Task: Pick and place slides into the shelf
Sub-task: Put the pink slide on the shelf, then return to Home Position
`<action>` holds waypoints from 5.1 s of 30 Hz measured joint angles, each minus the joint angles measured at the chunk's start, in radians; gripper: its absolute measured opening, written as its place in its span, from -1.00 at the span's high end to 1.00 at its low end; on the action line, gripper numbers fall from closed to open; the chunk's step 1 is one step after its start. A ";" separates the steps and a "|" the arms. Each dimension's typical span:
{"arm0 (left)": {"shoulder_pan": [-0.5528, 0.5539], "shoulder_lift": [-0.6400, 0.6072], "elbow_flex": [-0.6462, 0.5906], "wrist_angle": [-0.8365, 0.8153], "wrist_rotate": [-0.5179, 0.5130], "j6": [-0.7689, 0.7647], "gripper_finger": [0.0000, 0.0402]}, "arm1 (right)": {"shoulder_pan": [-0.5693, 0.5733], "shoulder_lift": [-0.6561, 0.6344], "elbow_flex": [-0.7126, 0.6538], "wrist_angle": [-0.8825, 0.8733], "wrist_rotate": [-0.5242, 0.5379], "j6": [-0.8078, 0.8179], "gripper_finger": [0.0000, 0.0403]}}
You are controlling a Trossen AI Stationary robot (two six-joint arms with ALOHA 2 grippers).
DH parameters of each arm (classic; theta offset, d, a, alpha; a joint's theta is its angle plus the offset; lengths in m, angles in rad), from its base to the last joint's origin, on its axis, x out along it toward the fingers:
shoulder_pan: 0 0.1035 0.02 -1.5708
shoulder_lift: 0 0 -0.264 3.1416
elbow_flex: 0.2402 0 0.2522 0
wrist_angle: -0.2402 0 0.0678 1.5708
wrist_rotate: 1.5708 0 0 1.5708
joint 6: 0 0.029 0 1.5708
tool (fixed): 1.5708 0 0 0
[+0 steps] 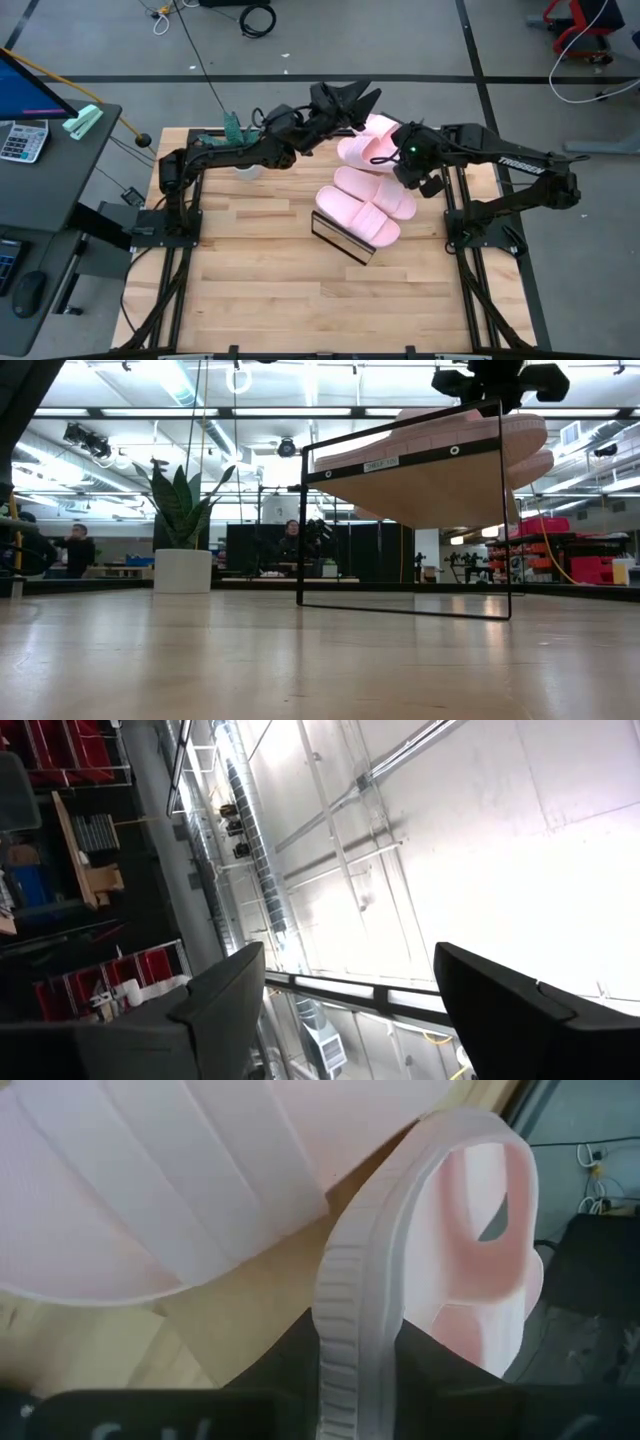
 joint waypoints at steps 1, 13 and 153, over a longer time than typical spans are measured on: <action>-0.003 0.000 0.000 -0.001 0.000 0.001 -0.46 | 0.000 0.000 -0.004 0.002 0.003 -0.012 0.61; -0.023 0.000 0.000 -0.015 0.012 0.001 -0.46 | -0.001 0.000 -0.049 0.006 0.006 -0.049 0.61; -0.047 0.000 0.000 -0.648 0.582 0.912 0.98 | -0.087 -0.412 0.173 -0.328 -0.244 0.989 0.99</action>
